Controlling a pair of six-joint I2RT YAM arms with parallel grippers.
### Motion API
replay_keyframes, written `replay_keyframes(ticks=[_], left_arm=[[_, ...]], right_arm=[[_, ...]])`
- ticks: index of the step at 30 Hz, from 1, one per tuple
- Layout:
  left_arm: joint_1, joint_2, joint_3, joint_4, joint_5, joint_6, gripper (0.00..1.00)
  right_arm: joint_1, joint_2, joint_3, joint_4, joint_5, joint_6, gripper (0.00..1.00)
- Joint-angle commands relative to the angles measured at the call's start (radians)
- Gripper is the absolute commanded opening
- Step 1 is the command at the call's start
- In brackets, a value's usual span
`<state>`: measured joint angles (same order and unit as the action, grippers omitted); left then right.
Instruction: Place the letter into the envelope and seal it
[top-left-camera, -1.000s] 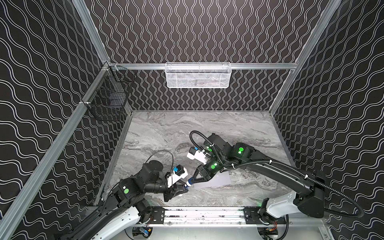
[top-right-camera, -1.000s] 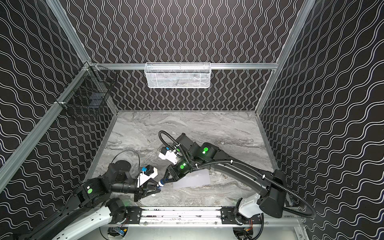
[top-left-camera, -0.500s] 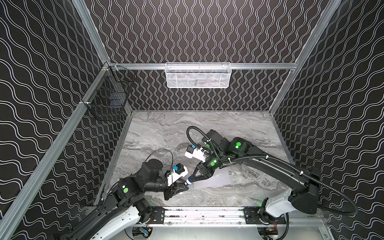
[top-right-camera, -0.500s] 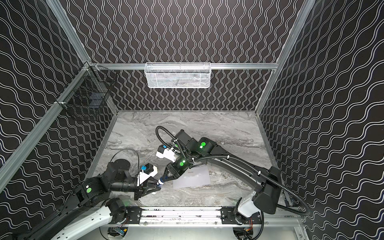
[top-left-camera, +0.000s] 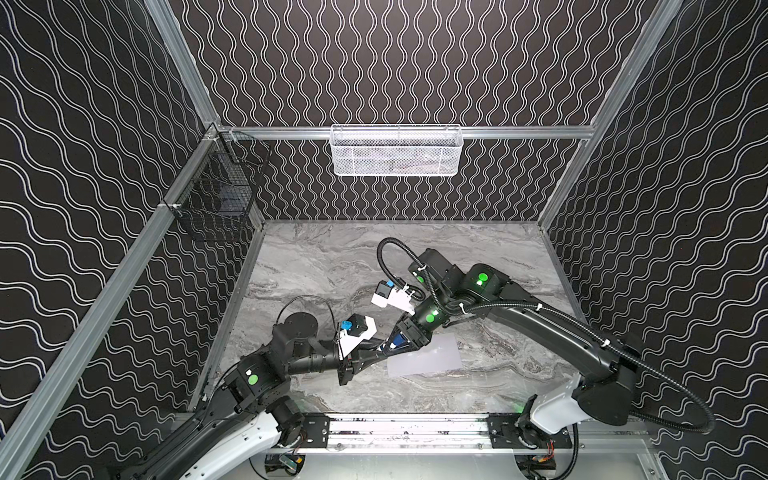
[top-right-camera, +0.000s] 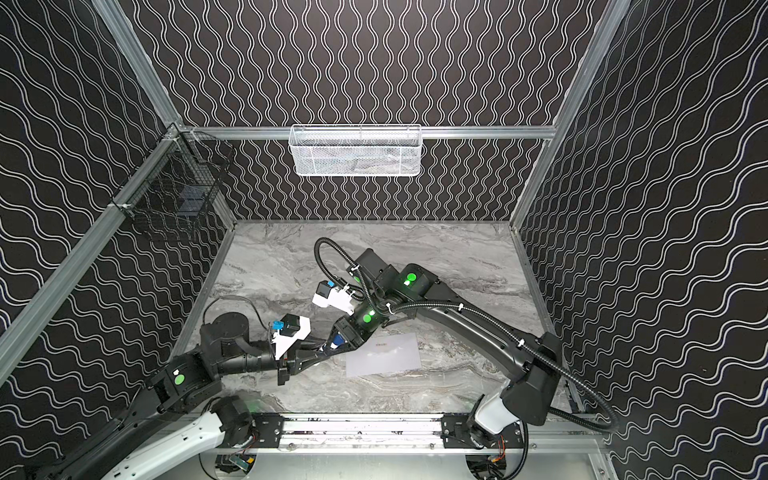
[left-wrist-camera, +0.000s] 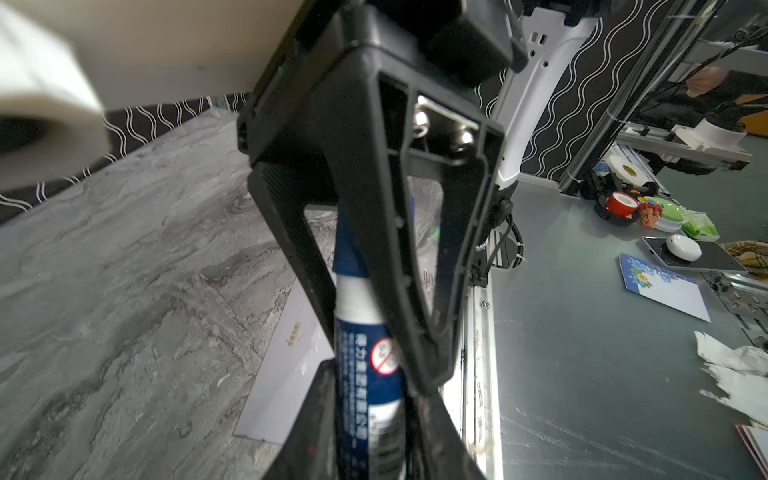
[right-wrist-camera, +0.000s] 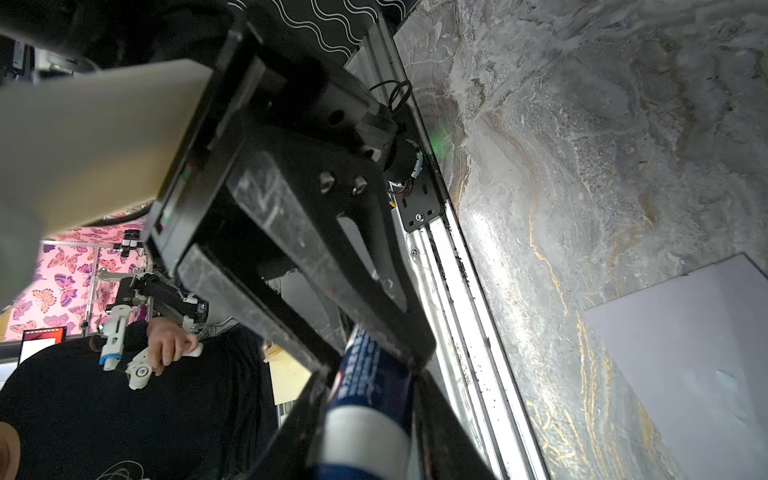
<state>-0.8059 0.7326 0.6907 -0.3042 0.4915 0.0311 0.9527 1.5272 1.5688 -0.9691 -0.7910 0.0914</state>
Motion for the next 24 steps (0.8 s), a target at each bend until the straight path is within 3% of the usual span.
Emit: replay_keyframes(ticks=[1, 6, 15, 19, 24], left_arm=[[0.000, -0.019, -0.028, 0.261, -0.030, -0.046, 0.00], [0.001, -0.043, -0.082, 0.271, -0.049, -0.091, 0.00], [-0.001, -0.043, -0.126, 0.304, -0.058, -0.118, 0.00], [0.001, -0.036, -0.126, 0.311, -0.060, -0.120, 0.00], [0.001, -0.028, -0.127, 0.327, -0.061, -0.127, 0.00]], right_arm=[[-0.001, -0.012, 0.017, -0.020, 0.030, 0.015, 0.45], [-0.007, -0.030, 0.054, -0.036, 0.065, 0.013, 0.57], [-0.012, -0.097, 0.103, -0.037, 0.155, 0.055, 0.69], [-0.024, -0.129, 0.106, 0.025, 0.257, 0.177, 0.70], [-0.021, -0.199, 0.061, 0.124, 0.361, 0.353, 0.64]])
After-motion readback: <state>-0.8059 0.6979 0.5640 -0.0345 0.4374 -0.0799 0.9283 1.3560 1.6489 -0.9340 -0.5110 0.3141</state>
